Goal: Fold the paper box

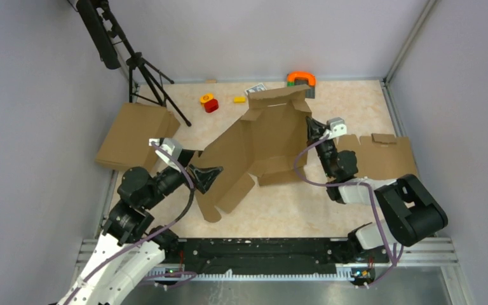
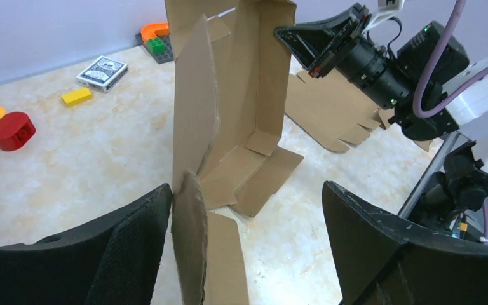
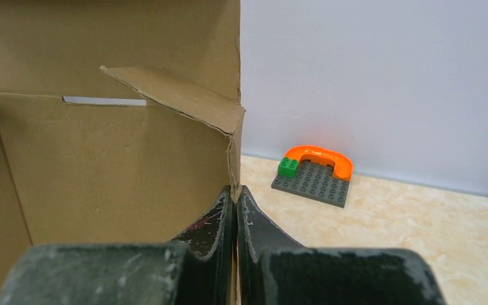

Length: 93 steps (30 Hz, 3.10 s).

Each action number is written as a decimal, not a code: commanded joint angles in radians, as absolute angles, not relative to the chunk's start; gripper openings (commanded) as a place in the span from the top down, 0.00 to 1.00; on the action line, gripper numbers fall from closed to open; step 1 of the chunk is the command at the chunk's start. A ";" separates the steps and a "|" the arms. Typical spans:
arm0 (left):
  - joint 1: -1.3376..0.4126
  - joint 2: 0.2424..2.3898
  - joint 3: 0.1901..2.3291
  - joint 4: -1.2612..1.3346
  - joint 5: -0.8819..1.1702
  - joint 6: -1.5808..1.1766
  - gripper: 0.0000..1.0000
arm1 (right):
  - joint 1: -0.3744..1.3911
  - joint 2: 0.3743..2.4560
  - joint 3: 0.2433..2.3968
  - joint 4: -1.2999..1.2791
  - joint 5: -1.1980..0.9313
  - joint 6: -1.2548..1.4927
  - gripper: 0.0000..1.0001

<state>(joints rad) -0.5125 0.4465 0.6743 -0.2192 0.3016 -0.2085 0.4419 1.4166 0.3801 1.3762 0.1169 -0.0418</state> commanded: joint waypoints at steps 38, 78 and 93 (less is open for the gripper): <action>-0.516 1.259 1.499 -0.968 0.283 0.413 0.49 | 0.453 1.387 0.289 1.549 0.040 -0.082 1.00; -0.673 1.371 1.561 -0.801 0.268 0.248 0.59 | 0.522 1.262 0.184 1.399 0.132 -0.032 1.00; -0.686 1.397 1.693 -0.825 0.232 0.356 0.05 | 0.522 1.255 0.179 1.401 0.114 -0.043 1.00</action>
